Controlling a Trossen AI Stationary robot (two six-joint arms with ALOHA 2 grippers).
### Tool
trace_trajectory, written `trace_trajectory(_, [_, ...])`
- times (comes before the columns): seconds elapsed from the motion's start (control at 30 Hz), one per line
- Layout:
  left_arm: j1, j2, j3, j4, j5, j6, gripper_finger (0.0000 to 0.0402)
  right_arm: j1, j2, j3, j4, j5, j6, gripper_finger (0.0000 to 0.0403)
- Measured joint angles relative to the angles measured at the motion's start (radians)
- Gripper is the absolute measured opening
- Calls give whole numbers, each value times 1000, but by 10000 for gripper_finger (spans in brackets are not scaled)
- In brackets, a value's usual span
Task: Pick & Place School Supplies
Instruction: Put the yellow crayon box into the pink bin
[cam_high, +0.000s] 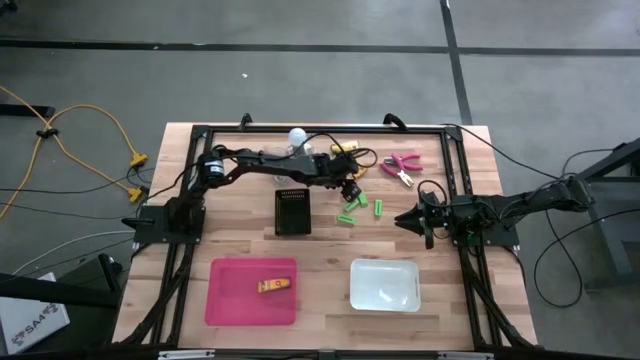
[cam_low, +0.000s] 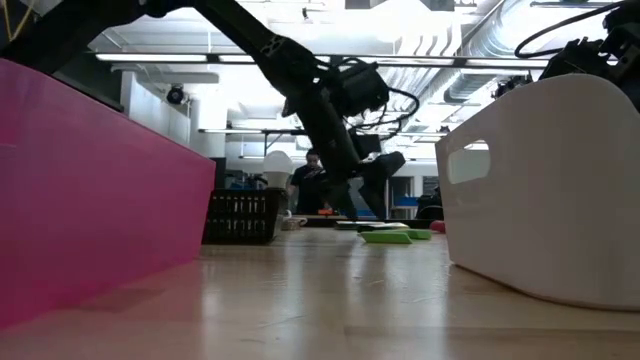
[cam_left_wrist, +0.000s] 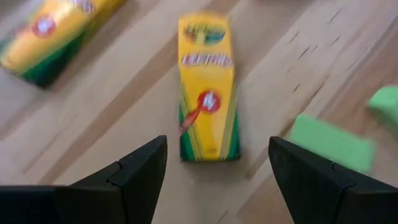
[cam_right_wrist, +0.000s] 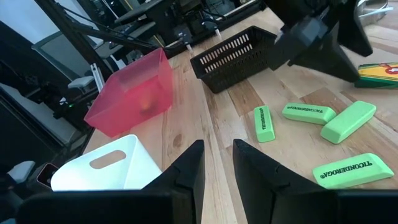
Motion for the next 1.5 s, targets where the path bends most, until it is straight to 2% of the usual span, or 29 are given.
trace_trajectory(0.93, [16, 37, 2, 36, 5, 27, 274, 0, 0, 0, 0, 0, 0, 72])
trace_trajectory(1.17, [27, 51, 2, 62, 84, 30, 274, 0, 0, 0, 0, 0, 0, 72])
trace_trajectory(1.5, [26, 61, 3, 70, 70, 30, 269, 0, 0, 0, 0, -1, 0, 72])
